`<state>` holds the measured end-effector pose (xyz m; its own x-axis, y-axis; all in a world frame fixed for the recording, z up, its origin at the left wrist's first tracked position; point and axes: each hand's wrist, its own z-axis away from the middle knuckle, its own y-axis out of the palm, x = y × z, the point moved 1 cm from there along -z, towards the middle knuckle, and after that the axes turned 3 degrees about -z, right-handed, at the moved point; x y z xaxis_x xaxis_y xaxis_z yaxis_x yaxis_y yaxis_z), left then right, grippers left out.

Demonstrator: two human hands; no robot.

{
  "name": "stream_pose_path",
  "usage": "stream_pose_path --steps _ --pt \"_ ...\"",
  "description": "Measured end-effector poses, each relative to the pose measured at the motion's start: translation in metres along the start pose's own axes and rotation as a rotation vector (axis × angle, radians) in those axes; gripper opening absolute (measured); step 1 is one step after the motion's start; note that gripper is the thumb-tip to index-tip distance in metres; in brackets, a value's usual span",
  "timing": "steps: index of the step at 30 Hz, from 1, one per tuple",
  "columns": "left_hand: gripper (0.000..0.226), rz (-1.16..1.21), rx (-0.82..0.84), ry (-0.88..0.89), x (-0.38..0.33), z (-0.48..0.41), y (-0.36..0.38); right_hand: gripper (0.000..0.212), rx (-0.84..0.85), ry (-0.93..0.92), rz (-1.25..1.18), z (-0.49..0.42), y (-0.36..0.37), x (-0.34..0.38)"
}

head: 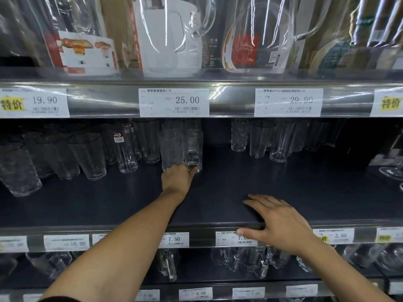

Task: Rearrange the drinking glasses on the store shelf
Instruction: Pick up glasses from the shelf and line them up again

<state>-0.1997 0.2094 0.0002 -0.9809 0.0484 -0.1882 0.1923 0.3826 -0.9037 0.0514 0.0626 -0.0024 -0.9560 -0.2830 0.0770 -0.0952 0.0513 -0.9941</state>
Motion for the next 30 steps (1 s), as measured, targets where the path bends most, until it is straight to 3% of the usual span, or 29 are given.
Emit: stream_pose_path --steps 12,30 --pt "0.053 -0.007 -0.011 -0.051 -0.0008 -0.0037 0.0003 0.111 -0.045 -0.006 0.0 -0.002 0.0059 -0.0031" --pt "0.055 -0.033 -0.01 -0.071 -0.006 -0.0045 -0.0043 0.114 -0.036 -0.009 -0.017 -0.0017 0.0046 -0.0018"
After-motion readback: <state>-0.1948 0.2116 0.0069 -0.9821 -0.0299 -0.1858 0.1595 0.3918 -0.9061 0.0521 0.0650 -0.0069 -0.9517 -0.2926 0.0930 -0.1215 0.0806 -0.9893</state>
